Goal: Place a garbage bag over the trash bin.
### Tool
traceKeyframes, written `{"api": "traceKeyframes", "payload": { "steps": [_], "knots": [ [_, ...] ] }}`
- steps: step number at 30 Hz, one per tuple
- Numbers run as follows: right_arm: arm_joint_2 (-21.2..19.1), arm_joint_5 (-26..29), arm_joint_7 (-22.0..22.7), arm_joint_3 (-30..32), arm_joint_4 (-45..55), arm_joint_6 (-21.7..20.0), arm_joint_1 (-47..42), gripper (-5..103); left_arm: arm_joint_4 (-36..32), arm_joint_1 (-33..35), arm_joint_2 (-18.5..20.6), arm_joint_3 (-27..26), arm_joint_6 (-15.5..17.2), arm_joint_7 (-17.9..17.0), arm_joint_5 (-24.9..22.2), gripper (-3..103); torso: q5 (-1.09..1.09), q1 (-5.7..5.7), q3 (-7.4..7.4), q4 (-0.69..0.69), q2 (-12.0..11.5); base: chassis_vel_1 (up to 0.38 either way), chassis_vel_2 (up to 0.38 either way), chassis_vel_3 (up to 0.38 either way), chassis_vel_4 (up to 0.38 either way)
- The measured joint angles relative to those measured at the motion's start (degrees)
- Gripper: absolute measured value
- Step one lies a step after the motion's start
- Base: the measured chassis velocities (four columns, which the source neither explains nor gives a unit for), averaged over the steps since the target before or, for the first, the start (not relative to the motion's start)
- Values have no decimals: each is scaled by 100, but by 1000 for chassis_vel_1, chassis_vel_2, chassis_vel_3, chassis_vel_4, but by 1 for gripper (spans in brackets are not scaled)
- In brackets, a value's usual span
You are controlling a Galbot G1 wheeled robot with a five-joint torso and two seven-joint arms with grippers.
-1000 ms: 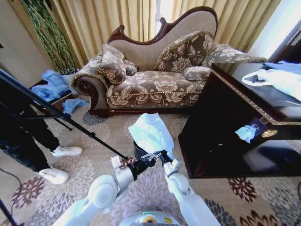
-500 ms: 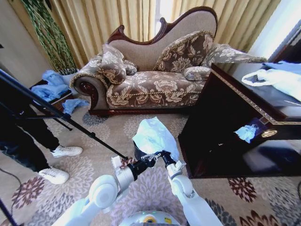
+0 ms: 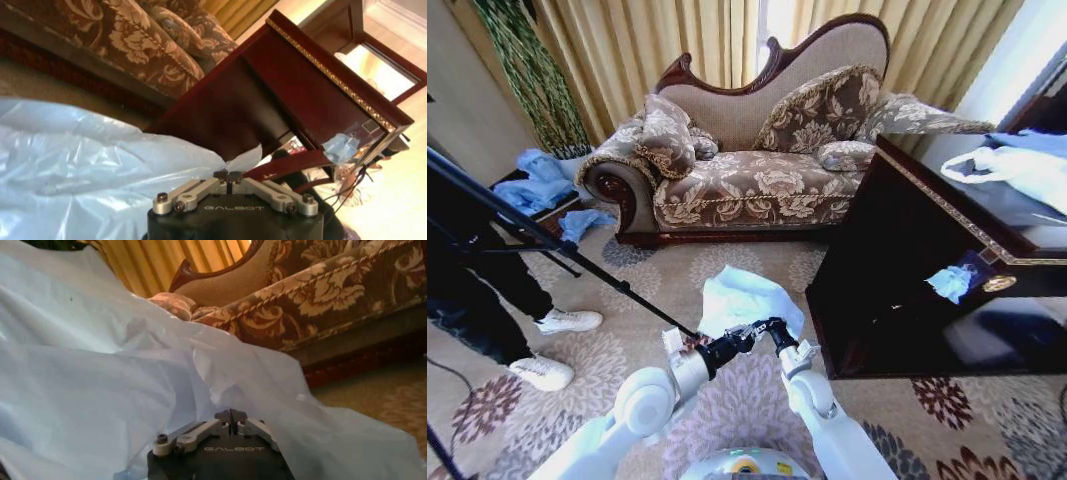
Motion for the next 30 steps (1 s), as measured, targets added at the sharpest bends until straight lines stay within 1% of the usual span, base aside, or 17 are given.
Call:
{"api": "traceKeyframes", "payload": {
  "steps": [19,30],
  "knots": [
    [14,-146,12,-2,99,-21,-175,0,-42,9,-12,2,-1,52,-7,0,0,0,0,0,0,0,0,0,0],
    [-148,-87,35,68,290,-69,-326,0,-132,-7,-50,-5,-1,44,-11,0,1,0,0,0,0,0,0,0,0]
  ]
}}
